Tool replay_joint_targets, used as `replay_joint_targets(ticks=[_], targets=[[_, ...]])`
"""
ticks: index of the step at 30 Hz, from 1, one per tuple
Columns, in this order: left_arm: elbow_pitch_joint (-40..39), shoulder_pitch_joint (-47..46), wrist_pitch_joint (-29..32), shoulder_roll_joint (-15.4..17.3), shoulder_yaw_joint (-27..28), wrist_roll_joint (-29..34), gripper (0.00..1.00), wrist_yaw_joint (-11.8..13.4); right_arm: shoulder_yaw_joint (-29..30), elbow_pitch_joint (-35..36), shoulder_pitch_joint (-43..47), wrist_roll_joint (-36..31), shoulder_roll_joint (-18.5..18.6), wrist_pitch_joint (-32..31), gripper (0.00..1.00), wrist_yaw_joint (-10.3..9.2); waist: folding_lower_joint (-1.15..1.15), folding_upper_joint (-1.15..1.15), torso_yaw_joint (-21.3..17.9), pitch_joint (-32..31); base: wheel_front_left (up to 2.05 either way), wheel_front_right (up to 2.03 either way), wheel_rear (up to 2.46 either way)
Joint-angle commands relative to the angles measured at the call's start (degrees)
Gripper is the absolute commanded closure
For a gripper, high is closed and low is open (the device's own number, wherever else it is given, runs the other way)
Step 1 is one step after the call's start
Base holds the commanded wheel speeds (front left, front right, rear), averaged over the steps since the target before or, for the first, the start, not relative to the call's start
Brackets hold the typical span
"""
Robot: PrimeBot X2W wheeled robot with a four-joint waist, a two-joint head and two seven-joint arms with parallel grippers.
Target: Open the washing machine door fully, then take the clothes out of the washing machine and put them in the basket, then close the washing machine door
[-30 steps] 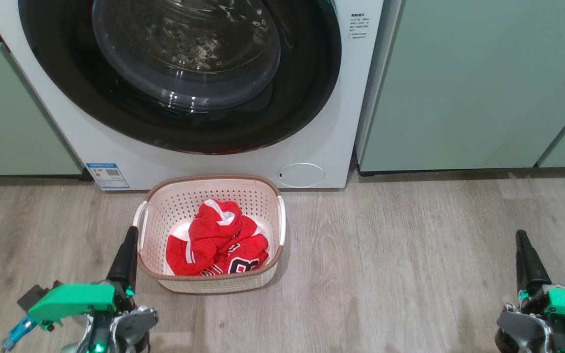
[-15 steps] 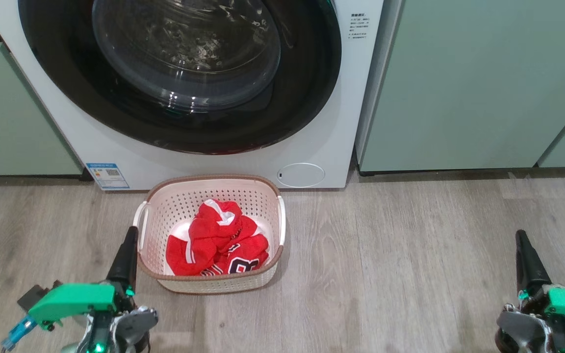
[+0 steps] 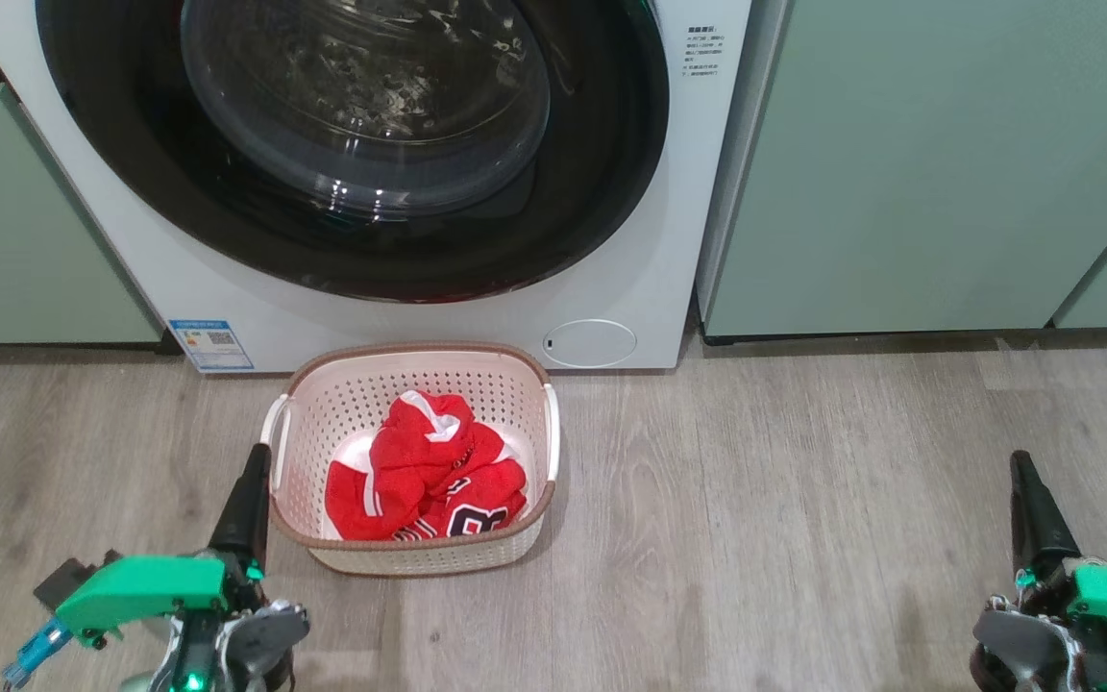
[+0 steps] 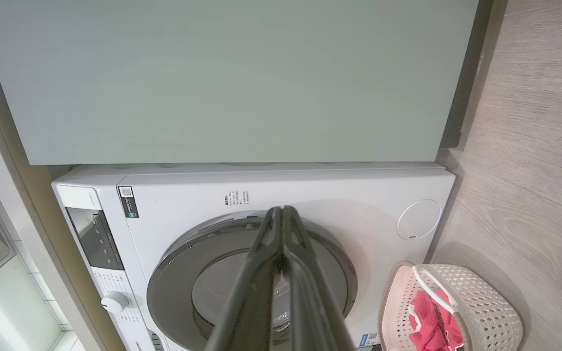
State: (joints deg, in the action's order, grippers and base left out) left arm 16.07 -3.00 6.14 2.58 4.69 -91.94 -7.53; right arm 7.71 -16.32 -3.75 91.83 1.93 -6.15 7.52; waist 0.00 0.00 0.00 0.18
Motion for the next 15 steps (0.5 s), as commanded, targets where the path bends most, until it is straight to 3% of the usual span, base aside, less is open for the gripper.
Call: replay_joint_targets(ticks=[1,15], targets=[[-2.0,-3.2,0.4,0.3,1.8,-0.2,1.00,0.0,-1.2,2.3,-2.4,0.3,0.9,-0.3,1.00,-0.03,0.00,0.00,0.0,0.0,0.00,0.00,0.00],[-2.0,-3.2,0.4,0.3,1.8,-0.2,1.00,0.0,-1.2,2.3,-2.4,0.3,0.9,-0.3,1.00,-0.03,0.00,0.00,0.0,0.0,0.00,0.00,0.00]])
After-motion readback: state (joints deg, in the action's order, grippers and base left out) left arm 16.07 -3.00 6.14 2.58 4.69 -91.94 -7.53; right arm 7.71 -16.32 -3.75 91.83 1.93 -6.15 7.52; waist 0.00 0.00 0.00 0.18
